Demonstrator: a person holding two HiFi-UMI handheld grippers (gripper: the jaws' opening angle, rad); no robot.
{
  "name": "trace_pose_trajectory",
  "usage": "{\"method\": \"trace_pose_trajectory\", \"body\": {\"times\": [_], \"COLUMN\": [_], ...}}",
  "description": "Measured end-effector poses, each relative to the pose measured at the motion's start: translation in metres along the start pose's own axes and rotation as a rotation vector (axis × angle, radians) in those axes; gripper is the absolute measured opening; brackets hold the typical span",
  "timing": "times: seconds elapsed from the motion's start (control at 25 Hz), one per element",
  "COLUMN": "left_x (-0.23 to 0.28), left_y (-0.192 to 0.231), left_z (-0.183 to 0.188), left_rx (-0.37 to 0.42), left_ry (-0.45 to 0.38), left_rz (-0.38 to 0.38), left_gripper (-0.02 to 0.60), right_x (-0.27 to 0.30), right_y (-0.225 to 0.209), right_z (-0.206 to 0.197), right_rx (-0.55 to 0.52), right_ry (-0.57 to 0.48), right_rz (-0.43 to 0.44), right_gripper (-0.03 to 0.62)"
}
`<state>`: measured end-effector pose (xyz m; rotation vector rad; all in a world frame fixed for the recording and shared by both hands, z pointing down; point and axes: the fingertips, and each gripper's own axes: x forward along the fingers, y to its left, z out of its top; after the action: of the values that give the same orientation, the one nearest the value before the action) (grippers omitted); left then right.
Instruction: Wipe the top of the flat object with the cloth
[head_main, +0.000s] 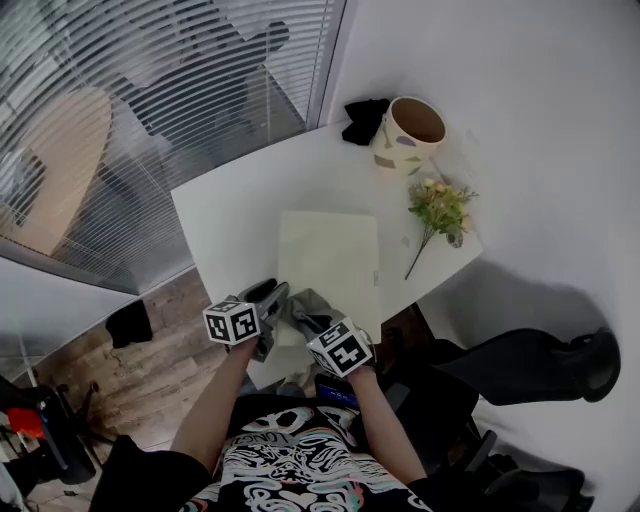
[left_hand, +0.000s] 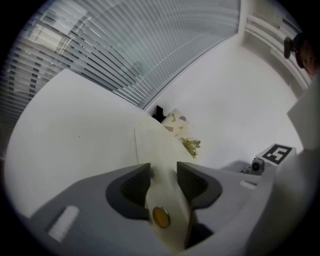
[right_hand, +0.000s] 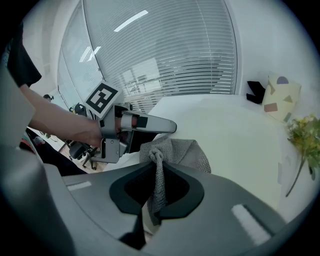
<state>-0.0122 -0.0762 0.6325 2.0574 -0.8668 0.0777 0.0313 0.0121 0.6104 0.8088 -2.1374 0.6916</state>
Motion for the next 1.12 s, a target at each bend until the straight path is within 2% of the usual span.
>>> {"method": "trace_pose_trajectory", "body": {"times": [0.44, 1.12], "left_x": [-0.001, -0.001], "left_y": [0.0, 0.001], "left_z": [-0.001, -0.001], "left_rx": [-0.021, -0.039], "left_ry": [0.019, 0.038], "left_rz": [-0.014, -0.023], "left_gripper": [0.218, 0.21], "right_x": [0.001, 0.009], "right_y": [-0.019, -0.039], "right_z": [0.007, 0.024], "right_rx": [0.047, 0.09], "right_ry": [-0.009, -0.014], "right_rz": [-0.024, -0.015], "right_gripper": [0.015, 0.015]}}
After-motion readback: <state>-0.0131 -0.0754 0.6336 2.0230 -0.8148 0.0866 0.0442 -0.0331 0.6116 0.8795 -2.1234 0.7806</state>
